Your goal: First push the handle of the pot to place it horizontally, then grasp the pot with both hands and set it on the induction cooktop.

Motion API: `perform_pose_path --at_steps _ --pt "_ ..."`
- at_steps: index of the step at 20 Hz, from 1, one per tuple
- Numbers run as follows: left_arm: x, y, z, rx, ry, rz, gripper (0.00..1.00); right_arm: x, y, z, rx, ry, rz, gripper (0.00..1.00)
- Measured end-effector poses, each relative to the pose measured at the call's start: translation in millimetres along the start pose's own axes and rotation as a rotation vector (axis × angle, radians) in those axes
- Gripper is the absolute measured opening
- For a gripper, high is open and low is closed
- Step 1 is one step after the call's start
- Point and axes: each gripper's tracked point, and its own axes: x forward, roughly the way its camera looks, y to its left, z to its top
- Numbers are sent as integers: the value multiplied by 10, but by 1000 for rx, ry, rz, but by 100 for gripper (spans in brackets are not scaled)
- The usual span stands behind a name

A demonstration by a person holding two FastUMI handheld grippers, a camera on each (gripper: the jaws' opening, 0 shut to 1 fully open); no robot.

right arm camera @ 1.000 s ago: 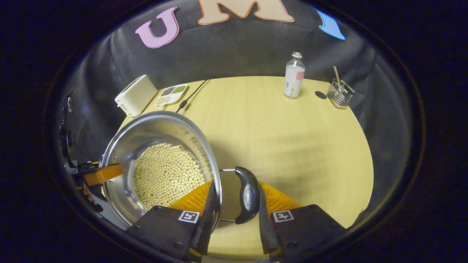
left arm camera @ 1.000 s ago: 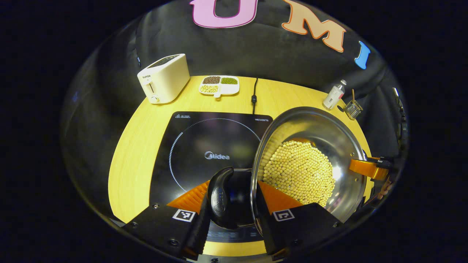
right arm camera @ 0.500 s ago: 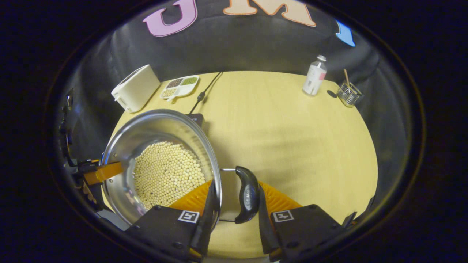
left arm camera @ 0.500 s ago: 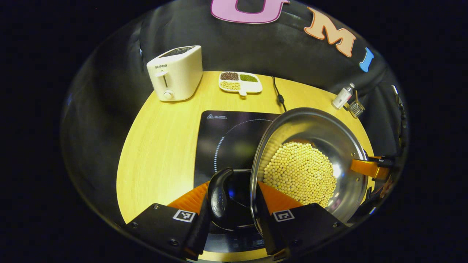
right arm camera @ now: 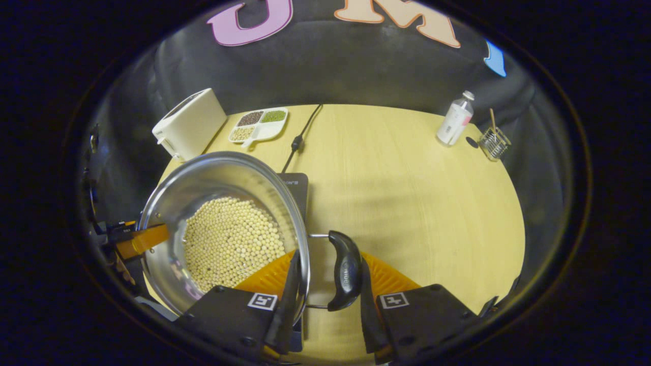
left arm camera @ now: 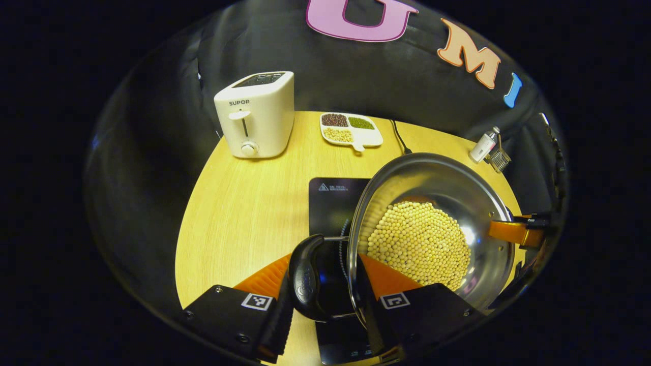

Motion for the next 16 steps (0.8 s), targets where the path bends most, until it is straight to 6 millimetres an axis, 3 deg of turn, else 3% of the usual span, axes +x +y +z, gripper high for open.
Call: perform_pose_path --at_steps 8,11,12,16 --pt "71 82 115 19 -59 -8 62 48 57 68 -18 -37 -40 54" --pt "83 82 115 18 -60 -9 62 84 87 93 -26 -54 -41 59" --pt "72 79 120 12 -65 -10 63 96 86 107 -39 -66 -42 55" --pt "76 50 120 -20 -78 -14 63 69 83 101 -65 -91 -34 55"
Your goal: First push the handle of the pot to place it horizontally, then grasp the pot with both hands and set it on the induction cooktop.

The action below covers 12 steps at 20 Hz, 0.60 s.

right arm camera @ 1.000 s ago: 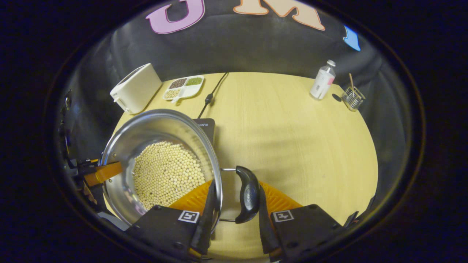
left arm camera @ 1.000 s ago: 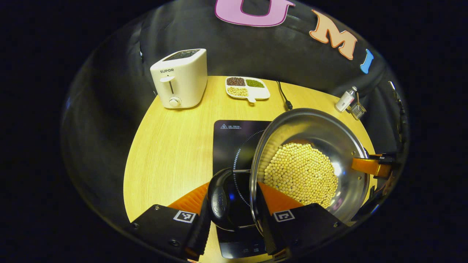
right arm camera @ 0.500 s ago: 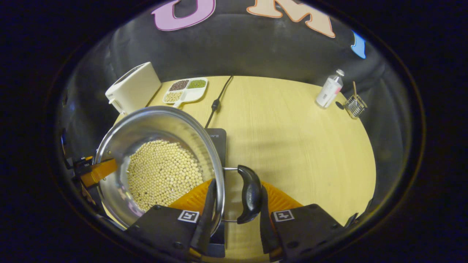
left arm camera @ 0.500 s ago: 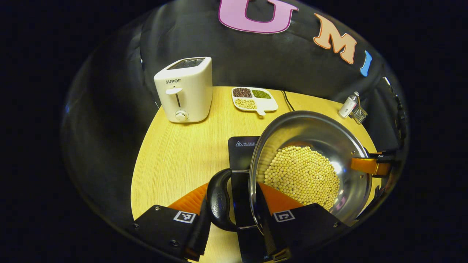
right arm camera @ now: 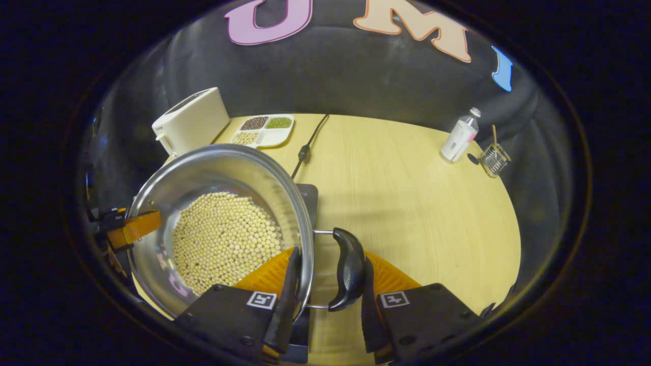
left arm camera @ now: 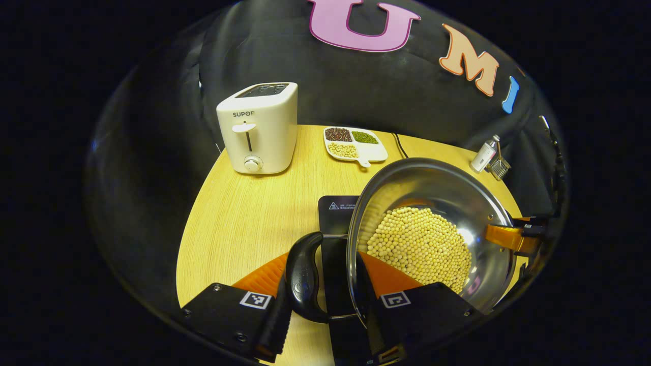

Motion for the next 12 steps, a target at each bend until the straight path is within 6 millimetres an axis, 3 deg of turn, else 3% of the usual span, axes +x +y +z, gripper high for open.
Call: perform_pose_path --at_steps 2,5,6,7,12 --pt "28 -21 15 -31 -19 -2 65 54 2 -12 -12 -7 1 56" --pt "-11 -50 -120 -15 54 21 69 48 5 -35 -16 4 8 60" --pt "-38 -22 -134 19 52 43 75 43 6 -109 -14 41 11 65" --pt "-37 28 -114 48 38 71 75 50 24 -192 -16 88 19 70" --pt "-249 74 -16 50 -7 161 77 -67 133 -169 -18 60 81 96"
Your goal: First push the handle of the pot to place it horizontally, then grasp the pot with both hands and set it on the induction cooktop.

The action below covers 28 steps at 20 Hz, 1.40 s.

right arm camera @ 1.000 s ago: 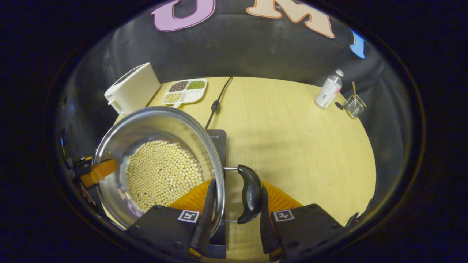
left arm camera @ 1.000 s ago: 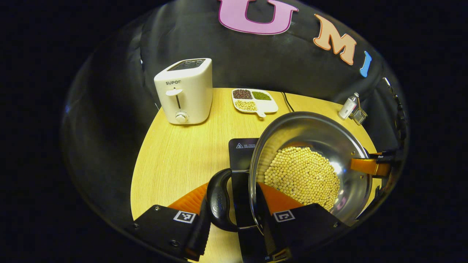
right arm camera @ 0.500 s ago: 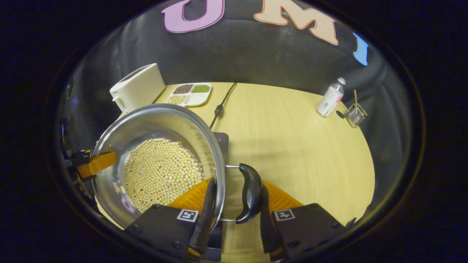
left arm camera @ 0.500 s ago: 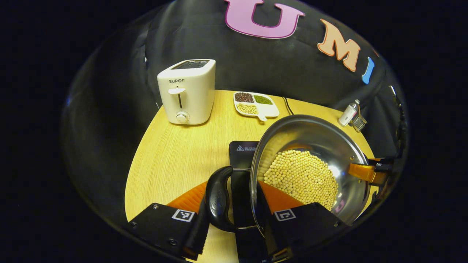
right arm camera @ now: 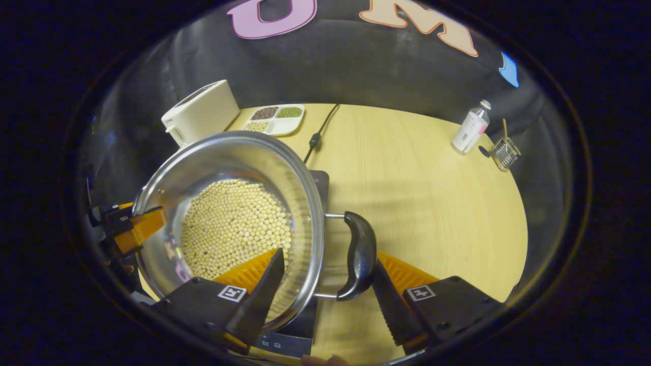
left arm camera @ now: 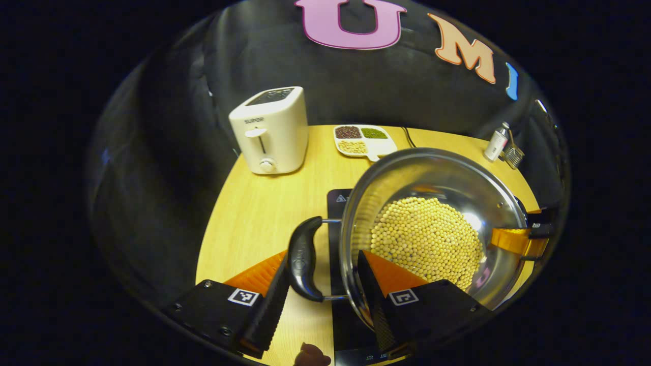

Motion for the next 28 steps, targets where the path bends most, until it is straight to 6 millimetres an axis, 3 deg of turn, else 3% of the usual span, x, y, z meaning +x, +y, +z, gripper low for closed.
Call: perform_pose_path --at_steps 3,5,9,17,22,25,28 --pt "-169 -11 -92 -39 23 26 80 -103 -16 34 -6 -24 27 100" --pt "-299 -9 -50 -62 5 51 81 -188 -60 86 12 -44 53 100" --pt "-580 -166 45 -52 -43 91 80 -466 -311 201 47 -105 82 99" --pt "-1115 -959 289 4 -116 109 78 -1171 -971 385 -1 -288 112 96" --pt "-1752 -1411 445 -7 -210 137 80 -1619 -1325 410 40 -369 172 96" --pt "-2116 -1558 559 -4 -287 159 79 -1910 -1481 450 37 -443 217 97" --pt "-2392 -1704 670 19 -325 159 79 -2336 -1561 549 73 -520 245 94"
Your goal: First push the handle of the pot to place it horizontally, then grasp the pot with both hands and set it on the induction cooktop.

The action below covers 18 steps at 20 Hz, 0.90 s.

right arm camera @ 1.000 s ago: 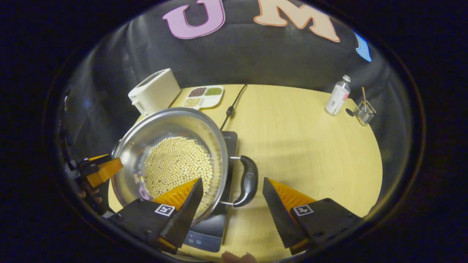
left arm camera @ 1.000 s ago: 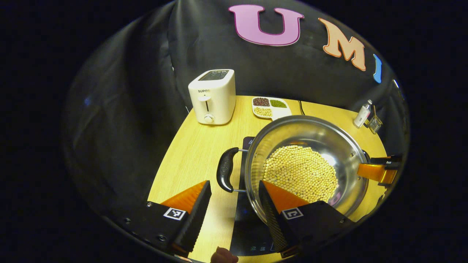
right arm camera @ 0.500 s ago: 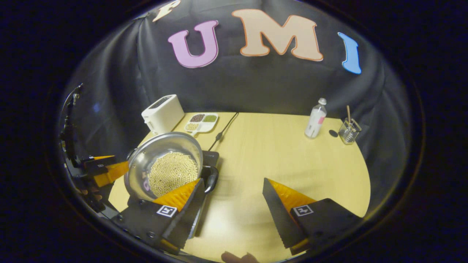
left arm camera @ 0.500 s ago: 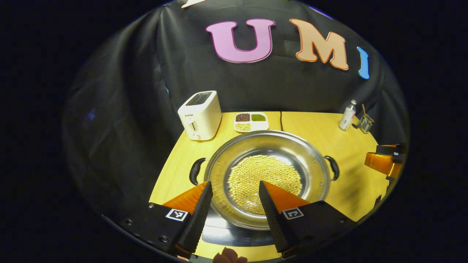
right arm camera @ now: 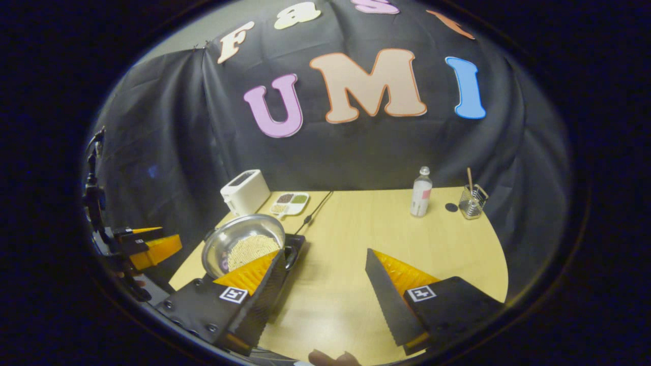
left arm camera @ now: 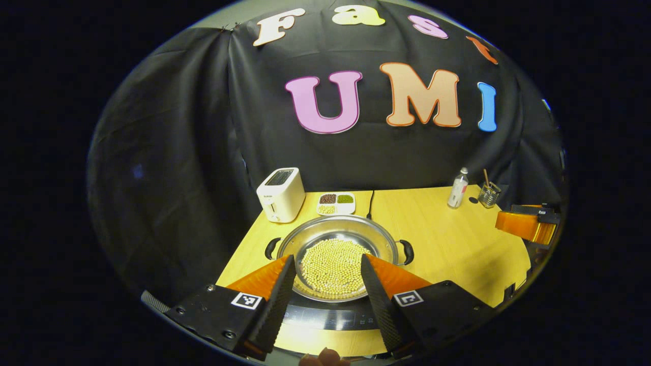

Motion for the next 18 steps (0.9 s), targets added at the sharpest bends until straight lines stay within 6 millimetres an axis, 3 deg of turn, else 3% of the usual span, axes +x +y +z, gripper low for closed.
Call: perform_pose_path --at_steps 6,7,11,12,14,16,18 --pt "-371 -231 748 -17 -192 -55 79 -542 90 563 0 -143 -15 97" --pt "-480 -251 887 -27 -222 -69 78 -631 107 633 -18 -163 -25 92" --pt "-1098 -292 1373 -30 -390 -114 82 -1102 382 931 -31 -251 -41 93" --pt "-1262 -255 1442 -20 -434 -115 78 -1252 461 1027 -30 -282 -47 93" --pt "-1521 -267 1468 5 -497 -136 81 -1574 594 1172 -38 -356 -64 93" --pt "-1681 -311 1346 20 -523 -164 77 -1835 684 1102 -57 -395 -77 93" --pt "-1788 -407 1261 -26 -556 -211 81 -1975 742 951 -78 -411 -90 93"
